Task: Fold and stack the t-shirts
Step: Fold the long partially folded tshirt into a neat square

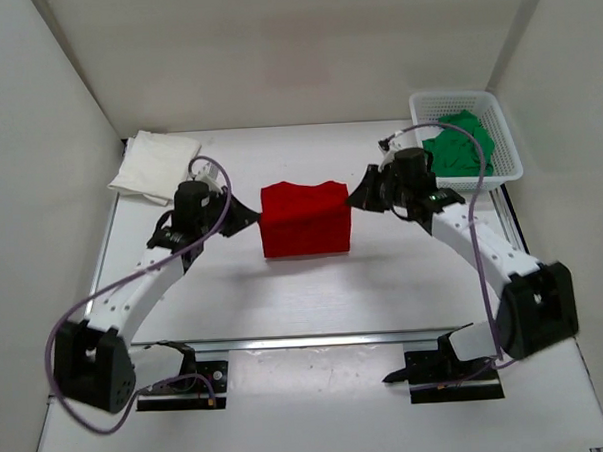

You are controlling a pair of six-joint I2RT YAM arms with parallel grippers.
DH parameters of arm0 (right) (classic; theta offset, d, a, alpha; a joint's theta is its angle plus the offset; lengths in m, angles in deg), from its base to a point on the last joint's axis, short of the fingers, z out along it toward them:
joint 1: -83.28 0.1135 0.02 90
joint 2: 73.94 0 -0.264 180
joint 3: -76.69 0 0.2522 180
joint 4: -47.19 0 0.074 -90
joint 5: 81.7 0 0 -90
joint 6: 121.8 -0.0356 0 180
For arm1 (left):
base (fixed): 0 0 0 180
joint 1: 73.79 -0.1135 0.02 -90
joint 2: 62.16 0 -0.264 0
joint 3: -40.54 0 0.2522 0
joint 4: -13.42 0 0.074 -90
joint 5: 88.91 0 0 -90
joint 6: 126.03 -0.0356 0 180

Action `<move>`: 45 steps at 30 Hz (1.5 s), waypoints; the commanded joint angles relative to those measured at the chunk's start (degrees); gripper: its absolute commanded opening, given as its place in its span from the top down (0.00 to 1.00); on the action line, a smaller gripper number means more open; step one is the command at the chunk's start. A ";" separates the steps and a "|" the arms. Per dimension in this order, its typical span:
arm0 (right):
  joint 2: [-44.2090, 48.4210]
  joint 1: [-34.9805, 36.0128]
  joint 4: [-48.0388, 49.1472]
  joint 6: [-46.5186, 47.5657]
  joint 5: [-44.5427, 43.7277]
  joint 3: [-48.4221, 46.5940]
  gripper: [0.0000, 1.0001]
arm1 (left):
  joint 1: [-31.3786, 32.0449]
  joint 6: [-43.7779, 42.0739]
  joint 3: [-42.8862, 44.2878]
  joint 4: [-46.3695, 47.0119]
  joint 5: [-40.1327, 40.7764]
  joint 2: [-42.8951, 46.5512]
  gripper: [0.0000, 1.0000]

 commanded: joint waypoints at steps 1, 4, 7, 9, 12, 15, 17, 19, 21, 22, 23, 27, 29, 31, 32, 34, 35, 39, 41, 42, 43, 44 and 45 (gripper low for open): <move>-10.11 -3.94 1.79 3.82 4.37 -10.98 1.00 | -3.19 -2.02 7.94 6.30 2.12 -9.55 1.00; -21.63 -7.88 1.18 4.18 5.77 -20.82 1.00 | -5.21 -0.97 15.32 8.48 0.30 -20.98 1.00; -31.91 -9.13 -0.32 4.52 8.24 -29.10 1.00 | -6.09 -2.20 23.67 6.48 3.72 -31.70 1.00; -37.79 -9.57 -1.99 4.96 6.76 -34.28 1.00 | -6.71 -1.50 28.15 6.55 4.60 -39.16 0.99; -45.18 -11.06 -6.45 5.05 7.54 -43.07 1.00 | -8.12 -0.62 34.21 5.51 3.73 -47.07 0.93; -50.37 -10.45 -9.45 6.11 7.98 -51.00 0.84 | -9.08 -0.53 37.66 4.18 3.29 -50.18 0.83; -51.00 -10.19 -9.72 7.34 7.72 -54.69 0.73 | -10.22 1.31 36.35 6.64 3.99 -48.96 0.79; -50.65 -9.57 -11.30 7.77 7.11 -56.02 0.67 | -10.93 1.93 34.94 8.83 4.34 -46.76 0.75; -48.37 -8.87 -11.05 8.65 5.27 -53.32 0.65 | -11.20 1.67 35.20 8.32 4.35 -46.05 0.67; -46.80 -8.00 -10.52 8.74 3.95 -51.56 0.67 | -11.29 1.75 34.07 8.84 2.78 -45.44 0.60; -44.17 -6.94 -9.30 8.40 3.68 -47.71 0.74 | -11.20 1.67 33.28 9.80 2.50 -44.74 0.56; -38.70 -4.39 2.92 4.89 5.17 -29.79 0.96 | -8.04 2.45 25.29 14.80 1.45 -41.66 0.57; -38.26 -3.68 4.68 4.09 5.52 -26.24 1.00 | -4.97 2.72 19.49 18.41 0.92 -39.99 0.59; -38.61 -3.24 6.26 3.82 6.22 -23.34 1.00 | -2.07 3.94 15.89 20.95 -0.04 -39.90 0.61; -38.09 -2.81 7.40 3.65 5.79 -20.54 1.00 | -1.10 4.47 13.17 22.80 -0.31 -39.72 0.63; -37.12 -2.37 9.94 2.86 5.52 -15.17 0.99 | -0.74 5.62 9.20 25.18 -0.76 -39.63 0.65; -37.29 -2.62 10.75 2.16 5.61 -13.93 1.00 | -0.48 6.06 6.66 26.50 -0.67 -39.63 0.66; -36.24 -3.24 14.79 1.02 5.52 -7.43 1.00 | -2.41 8.78 -1.60 32.38 -2.77 -39.63 0.69; -35.36 -3.68 15.41 1.27 5.26 -5.84 1.00 | -3.20 9.75 -3.37 33.19 -4.35 -39.20 0.69; -34.23 -3.59 15.24 1.27 5.43 -5.40 1.00 | -3.29 9.58 -4.08 33.63 -4.88 -38.58 0.68; -34.04 -3.68 14.97 1.45 6.04 -6.01 1.00 | -3.38 9.58 -4.26 33.63 -5.50 -37.36 0.68; -33.43 -3.33 14.19 1.71 6.31 -6.53 1.00 | -3.20 9.49 -4.70 33.11 -5.24 -36.39 0.69; -31.95 -3.07 13.49 1.97 6.40 -7.32 1.00 | -3.38 9.31 -4.53 33.02 -4.80 -34.21 0.68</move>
